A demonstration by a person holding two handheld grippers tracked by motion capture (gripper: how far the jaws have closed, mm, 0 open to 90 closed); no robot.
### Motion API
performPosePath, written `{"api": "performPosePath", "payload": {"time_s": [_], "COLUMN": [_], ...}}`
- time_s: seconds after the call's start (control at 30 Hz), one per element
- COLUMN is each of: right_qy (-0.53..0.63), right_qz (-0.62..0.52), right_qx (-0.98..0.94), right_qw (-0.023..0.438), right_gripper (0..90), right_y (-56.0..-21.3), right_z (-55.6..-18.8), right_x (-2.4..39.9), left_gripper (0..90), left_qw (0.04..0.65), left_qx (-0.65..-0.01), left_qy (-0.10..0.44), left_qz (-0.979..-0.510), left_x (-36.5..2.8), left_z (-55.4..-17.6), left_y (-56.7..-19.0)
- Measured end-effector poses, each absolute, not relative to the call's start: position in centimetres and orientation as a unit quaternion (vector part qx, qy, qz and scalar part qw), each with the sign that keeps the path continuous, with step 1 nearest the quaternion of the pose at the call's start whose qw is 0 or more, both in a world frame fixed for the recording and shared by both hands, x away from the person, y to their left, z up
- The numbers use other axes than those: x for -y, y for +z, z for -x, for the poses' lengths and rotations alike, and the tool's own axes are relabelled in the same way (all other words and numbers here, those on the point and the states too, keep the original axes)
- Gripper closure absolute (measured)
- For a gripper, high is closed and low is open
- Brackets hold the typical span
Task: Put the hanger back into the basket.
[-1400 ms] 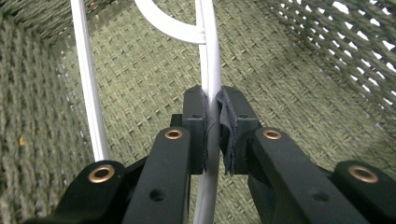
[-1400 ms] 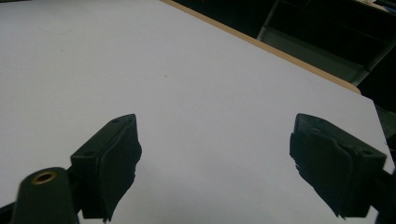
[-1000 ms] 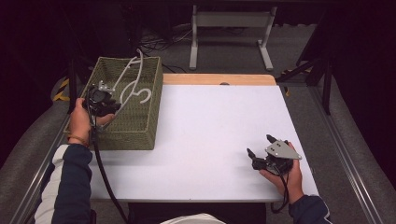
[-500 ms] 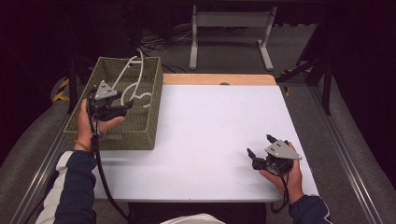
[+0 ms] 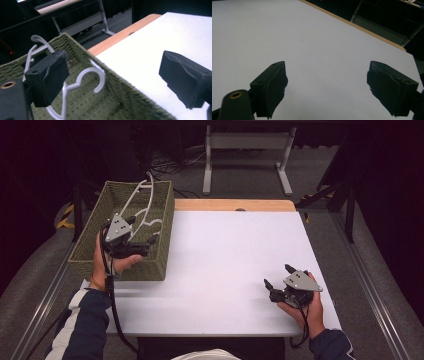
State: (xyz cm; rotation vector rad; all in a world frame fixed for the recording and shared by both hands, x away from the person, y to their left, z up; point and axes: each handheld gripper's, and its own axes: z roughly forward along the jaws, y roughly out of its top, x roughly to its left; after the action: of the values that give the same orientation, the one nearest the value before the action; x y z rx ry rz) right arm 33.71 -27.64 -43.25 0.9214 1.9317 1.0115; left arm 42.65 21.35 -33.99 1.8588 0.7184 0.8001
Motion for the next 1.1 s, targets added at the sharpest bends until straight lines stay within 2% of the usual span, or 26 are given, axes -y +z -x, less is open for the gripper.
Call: {"api": "performPosePath", "payload": {"time_s": [0.3, 0.87, 1.1], "right_qy": [0.395, 0.395, 0.398], "right_qz": [-0.360, -0.357, -0.354], "right_qx": [-0.756, -0.758, -0.758], "right_qw": [0.378, 0.377, 0.376], "right_gripper": [16.4, 16.4, 16.4], "right_y": [-43.3, -43.4, -43.2], "right_z": [-33.7, -33.7, -33.5], "right_x": [27.6, 27.5, 27.4], "left_gripper": [6.2, 6.9, 7.4], "left_qw": [0.508, 0.519, 0.525], "left_qx": [-0.267, -0.200, -0.177], "left_qy": [0.320, 0.326, 0.314], "left_qz": [-0.754, -0.765, -0.771], "left_x": [-20.1, -17.3, -16.8], "left_z": [-41.1, -37.6, -36.1], "left_y": [-34.5, -35.7, -36.8]}}
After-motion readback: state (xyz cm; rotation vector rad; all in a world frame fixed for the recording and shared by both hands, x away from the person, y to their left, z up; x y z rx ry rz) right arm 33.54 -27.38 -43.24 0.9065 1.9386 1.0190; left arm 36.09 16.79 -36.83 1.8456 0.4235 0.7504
